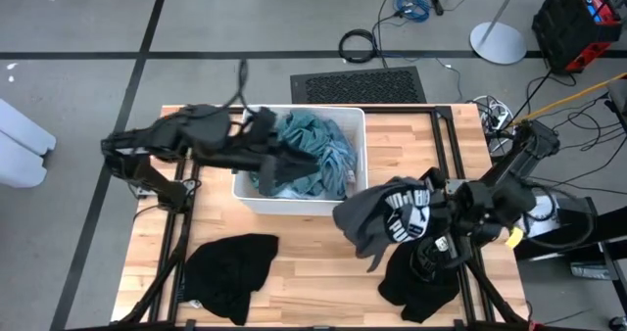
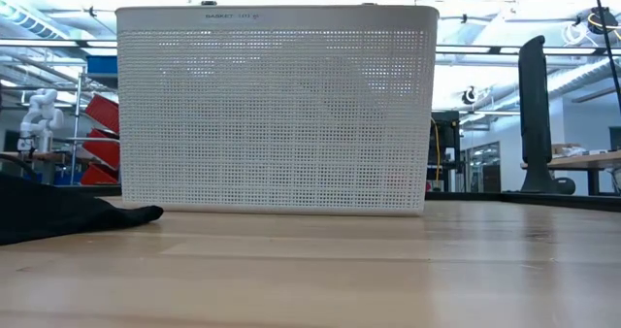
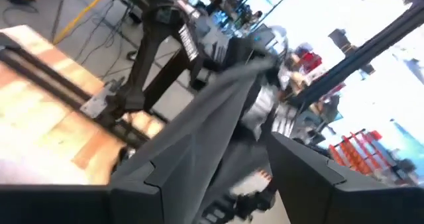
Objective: Sort clothes
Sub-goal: Put the gray boxer into the white laundry bin
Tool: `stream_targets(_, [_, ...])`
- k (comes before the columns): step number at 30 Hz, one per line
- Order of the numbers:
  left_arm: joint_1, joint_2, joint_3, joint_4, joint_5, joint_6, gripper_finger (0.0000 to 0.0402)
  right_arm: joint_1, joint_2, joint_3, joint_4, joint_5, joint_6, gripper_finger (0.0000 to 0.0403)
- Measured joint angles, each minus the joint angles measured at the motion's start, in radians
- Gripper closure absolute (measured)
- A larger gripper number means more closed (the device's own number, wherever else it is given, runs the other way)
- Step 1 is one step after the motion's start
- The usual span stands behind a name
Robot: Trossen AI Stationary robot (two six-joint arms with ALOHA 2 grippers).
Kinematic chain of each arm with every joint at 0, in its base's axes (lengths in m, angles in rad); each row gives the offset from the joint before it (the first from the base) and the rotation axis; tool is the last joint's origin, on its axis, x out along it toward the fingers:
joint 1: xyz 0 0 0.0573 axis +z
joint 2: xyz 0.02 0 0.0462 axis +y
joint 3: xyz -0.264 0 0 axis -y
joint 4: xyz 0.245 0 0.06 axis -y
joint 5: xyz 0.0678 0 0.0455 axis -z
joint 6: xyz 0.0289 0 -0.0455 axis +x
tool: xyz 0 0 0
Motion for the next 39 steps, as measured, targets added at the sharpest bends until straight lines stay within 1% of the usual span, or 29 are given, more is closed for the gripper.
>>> stream_targets(2, [-0.021,-0.028,0.0,-0.059,-0.028,0.003,0.0203,-0.024,0.001,0.061,-0.067,-0.006,-0.007,0.0403])
stream_targets(4, [-0.045,-0.054,0.0,-0.137,-0.068,0.003,0.0203,-0.062,0.001,0.143,-0.196,-0.013,0.004,0.0403])
stream_targets(5, [-0.057,-0.065,0.0,-0.177,-0.099,0.001,0.0203,-0.082,0.001,0.188,-0.279,-0.02,0.013,0.0403])
stream_targets(10, [-0.13,-0.094,0.0,-0.363,-0.272,-0.031,0.0204,-0.2,0.022,0.449,-0.723,-0.122,0.118,0.0403])
stream_targets(13, [-0.162,-0.093,0.0,-0.448,-0.311,-0.059,0.0204,-0.264,0.045,0.57,-0.899,-0.199,0.169,0.0403])
stream_targets(17, [-0.193,-0.091,-0.033,-0.471,-0.331,-0.071,0.0204,-0.32,0.067,0.685,-1.062,-0.308,0.225,0.0403])
stream_targets(19, [-0.202,-0.09,-0.059,-0.473,-0.348,-0.084,0.0204,-0.333,0.075,0.722,-1.114,-0.349,0.252,0.0403])
stream_targets(22, [-0.209,-0.089,-0.096,-0.473,-0.357,-0.093,0.0204,-0.338,0.089,0.753,-1.166,-0.371,0.272,0.0403])
stream_targets(26, [-0.208,-0.088,-0.135,-0.473,-0.362,-0.142,0.0204,-0.338,0.103,0.755,-1.194,-0.377,0.293,0.0403])
stream_targets(34, [-0.205,-0.046,-0.14,-0.434,-0.362,-0.165,0.0204,-0.338,0.137,0.755,-1.205,-0.378,0.281,0.0402])
stream_targets(37, [-0.205,-0.034,-0.14,-0.425,-0.361,-0.158,0.0204,-0.338,0.145,0.755,-1.202,-0.421,0.277,0.0402])
stream_targets(39, [-0.205,-0.032,-0.14,-0.426,-0.354,-0.162,0.0204,-0.338,0.152,0.755,-1.201,-0.431,0.276,0.0402])
